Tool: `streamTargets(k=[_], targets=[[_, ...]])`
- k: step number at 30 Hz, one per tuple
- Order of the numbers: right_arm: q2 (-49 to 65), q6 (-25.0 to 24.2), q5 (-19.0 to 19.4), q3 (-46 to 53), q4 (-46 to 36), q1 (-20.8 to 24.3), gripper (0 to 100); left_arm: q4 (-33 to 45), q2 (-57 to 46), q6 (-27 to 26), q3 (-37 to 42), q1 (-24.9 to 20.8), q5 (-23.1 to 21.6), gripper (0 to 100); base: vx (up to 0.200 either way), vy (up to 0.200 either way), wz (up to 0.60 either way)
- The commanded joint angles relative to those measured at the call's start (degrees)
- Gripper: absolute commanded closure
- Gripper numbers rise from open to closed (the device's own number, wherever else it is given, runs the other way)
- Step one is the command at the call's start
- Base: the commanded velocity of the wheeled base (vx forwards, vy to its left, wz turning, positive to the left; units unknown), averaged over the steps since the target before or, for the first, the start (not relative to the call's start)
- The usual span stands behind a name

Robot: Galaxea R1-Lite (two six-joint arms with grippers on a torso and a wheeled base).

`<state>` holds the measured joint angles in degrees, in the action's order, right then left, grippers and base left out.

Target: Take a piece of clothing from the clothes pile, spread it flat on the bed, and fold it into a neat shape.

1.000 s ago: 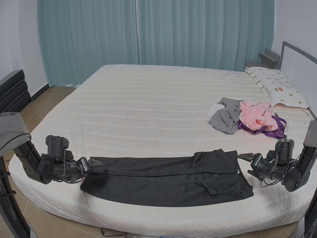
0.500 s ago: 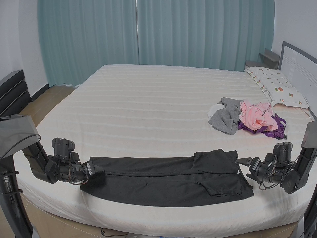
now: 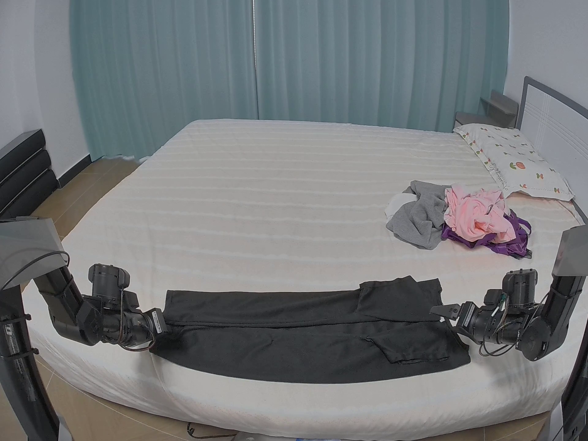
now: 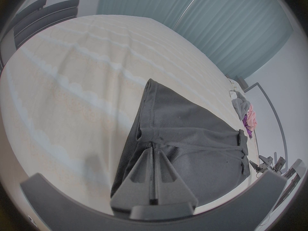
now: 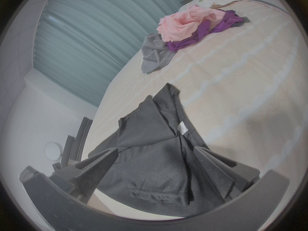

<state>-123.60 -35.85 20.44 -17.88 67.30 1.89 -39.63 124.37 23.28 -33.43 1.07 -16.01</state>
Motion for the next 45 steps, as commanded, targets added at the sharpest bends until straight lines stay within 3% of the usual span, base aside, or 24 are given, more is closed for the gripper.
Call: streamTargets(k=[1,15,16,21,45], targets=[[-4.02,1.93,2.06,-1.01,0.72,-0.57,0,-0.09,-0.09,-0.17,0.73,0.33,0.27,100,0.0,0.0,0.0],[-6.65,6.15,3.2,-2.24,1.51,-0.31,0,-0.01,0.0,0.01,0.2,0.07,0.27,100,0.0,0.0,0.0],[-6.74,6.23,3.2,-2.24,1.51,-0.31,100,-0.01,0.0,0.01,0.29,0.07,0.27,100,0.0,0.0,0.0],[-7.27,9.05,3.11,-1.89,1.6,-0.48,100,-0.01,-0.27,0.01,0.56,-0.02,0.27,100,0.0,0.0,0.0],[-6.21,8.34,3.02,-3.12,6.26,-3.21,100,-0.01,-0.35,0.09,0.56,-0.02,0.36,100,0.0,0.0,0.0]])
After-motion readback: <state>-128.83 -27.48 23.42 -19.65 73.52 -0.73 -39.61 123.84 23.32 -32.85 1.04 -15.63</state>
